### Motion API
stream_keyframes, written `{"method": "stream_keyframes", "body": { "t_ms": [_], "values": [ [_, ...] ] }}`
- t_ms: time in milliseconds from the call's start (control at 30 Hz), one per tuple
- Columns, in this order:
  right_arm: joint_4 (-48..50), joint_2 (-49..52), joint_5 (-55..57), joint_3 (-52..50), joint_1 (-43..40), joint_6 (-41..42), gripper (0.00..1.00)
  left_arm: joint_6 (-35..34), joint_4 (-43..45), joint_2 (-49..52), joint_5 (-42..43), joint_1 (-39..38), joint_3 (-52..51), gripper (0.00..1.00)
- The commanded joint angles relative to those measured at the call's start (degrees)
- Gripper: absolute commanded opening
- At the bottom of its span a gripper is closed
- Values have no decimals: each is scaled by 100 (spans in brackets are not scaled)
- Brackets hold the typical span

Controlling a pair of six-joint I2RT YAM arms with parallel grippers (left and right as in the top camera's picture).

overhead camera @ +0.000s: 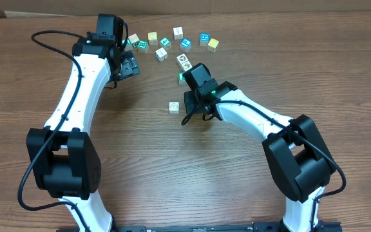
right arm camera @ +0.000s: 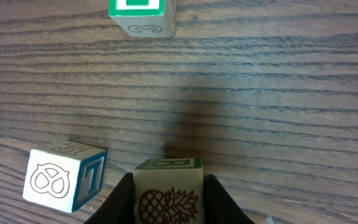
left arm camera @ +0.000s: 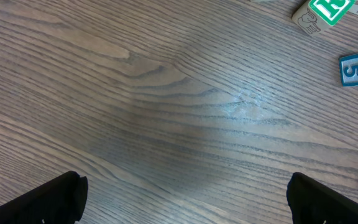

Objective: Form a horizontal line
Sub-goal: 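Lift the pineapple block and carry it toward the pretzel block, then lower the pineapple block onto the table right of the pretzel block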

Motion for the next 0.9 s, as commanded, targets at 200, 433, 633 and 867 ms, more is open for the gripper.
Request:
{"method": "stream_keyframes", "body": {
  "t_ms": [200,433,633,867],
  "values": [
    [131,57,-57,-181,28,31,22,7,-9,74,-76,-13,136,100],
    [173,142,-164,-181,26,28,33,9,-9,74,-76,-13,136,100],
    [247,142,-157,-181,26,28,44,9,-9,74,-76,-13,136,100],
    [627,142,302,-181,-28,26,45,7,-9,74,-76,-13,136,100]
  ]
}}
